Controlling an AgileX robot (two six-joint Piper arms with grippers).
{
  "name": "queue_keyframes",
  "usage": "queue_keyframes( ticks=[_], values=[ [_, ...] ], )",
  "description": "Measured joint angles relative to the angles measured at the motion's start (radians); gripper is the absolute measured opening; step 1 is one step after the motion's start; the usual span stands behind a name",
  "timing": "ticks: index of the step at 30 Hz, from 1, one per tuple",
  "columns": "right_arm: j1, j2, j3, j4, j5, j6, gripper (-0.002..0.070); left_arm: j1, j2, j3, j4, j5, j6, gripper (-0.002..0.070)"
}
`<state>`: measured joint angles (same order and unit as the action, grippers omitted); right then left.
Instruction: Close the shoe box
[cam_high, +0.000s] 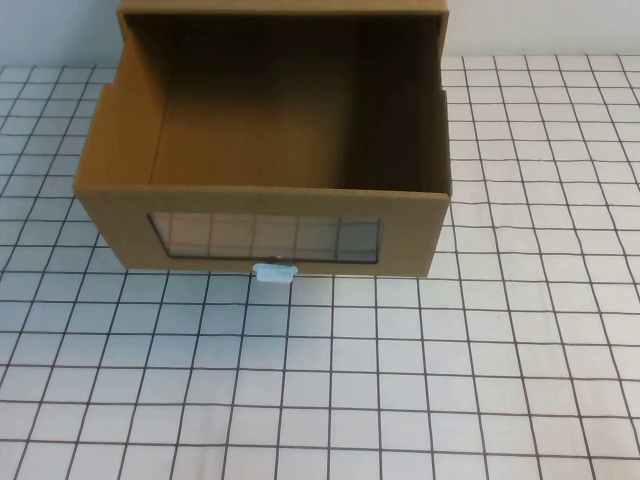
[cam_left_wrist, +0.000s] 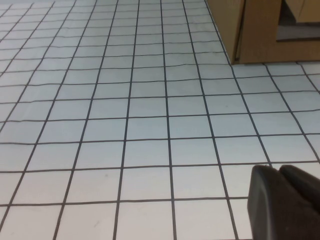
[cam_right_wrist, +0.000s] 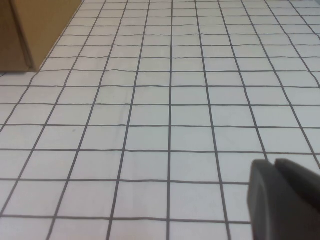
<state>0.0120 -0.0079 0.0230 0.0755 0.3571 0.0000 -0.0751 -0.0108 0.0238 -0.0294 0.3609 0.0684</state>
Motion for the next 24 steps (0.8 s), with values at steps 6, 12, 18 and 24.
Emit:
queue_keyframes(
  ticks=[6,12,18,24],
  values=[
    [0.000,0.000,0.000,0.000,0.000,0.000,-0.0014,0.000,0.000,0.000,0.000,-0.002,0.000,-0.0005],
    [0.000,0.000,0.000,-0.004,-0.027,0.000,-0.0013,0.000,0.000,0.002,0.000,-0.059,0.000,-0.0005],
    [0.000,0.000,0.000,-0.005,-0.242,0.000,-0.0013,0.000,0.000,0.002,-0.032,-0.265,-0.011,-0.0005],
    [0.000,0.000,0.000,-0.005,-0.680,0.000,-0.0013,0.000,0.000,0.003,-0.044,-0.622,-0.118,-0.0005]
  ],
)
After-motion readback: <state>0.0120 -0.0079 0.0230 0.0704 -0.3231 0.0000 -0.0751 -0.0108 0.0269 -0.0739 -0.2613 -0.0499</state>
